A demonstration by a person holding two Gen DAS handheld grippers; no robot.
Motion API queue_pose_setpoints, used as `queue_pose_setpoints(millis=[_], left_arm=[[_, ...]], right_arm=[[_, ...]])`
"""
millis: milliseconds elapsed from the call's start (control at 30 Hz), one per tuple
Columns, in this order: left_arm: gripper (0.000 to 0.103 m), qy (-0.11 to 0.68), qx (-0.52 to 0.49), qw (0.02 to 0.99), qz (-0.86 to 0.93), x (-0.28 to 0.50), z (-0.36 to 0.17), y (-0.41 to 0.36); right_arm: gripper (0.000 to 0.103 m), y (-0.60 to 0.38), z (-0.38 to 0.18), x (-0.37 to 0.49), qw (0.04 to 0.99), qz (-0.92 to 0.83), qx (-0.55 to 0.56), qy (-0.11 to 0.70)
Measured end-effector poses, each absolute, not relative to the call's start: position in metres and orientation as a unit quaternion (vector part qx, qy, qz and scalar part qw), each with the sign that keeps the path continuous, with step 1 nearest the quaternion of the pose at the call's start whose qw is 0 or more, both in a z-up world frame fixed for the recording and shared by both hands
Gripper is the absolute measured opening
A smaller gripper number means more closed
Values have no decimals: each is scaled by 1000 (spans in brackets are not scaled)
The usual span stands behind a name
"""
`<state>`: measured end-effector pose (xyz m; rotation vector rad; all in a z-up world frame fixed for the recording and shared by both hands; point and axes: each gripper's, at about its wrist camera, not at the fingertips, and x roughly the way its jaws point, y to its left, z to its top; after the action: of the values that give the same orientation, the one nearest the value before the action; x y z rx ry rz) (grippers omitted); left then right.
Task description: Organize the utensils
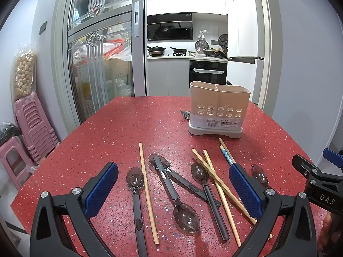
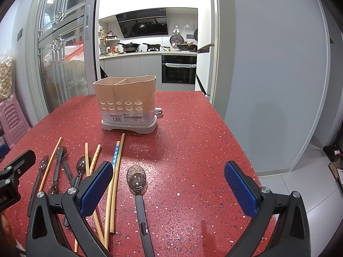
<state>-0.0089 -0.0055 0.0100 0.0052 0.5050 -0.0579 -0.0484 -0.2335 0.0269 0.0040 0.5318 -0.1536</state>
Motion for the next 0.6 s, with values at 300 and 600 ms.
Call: queue_pose_setpoints(millis=[300, 600], left_arm=[[103, 259, 2, 966, -25, -8, 9, -5], [103, 328, -2, 945, 0, 10, -10, 16]], right_arm=[[103, -232, 26, -49, 961, -74, 2, 267], [103, -241, 17, -31, 947, -52, 21, 317]])
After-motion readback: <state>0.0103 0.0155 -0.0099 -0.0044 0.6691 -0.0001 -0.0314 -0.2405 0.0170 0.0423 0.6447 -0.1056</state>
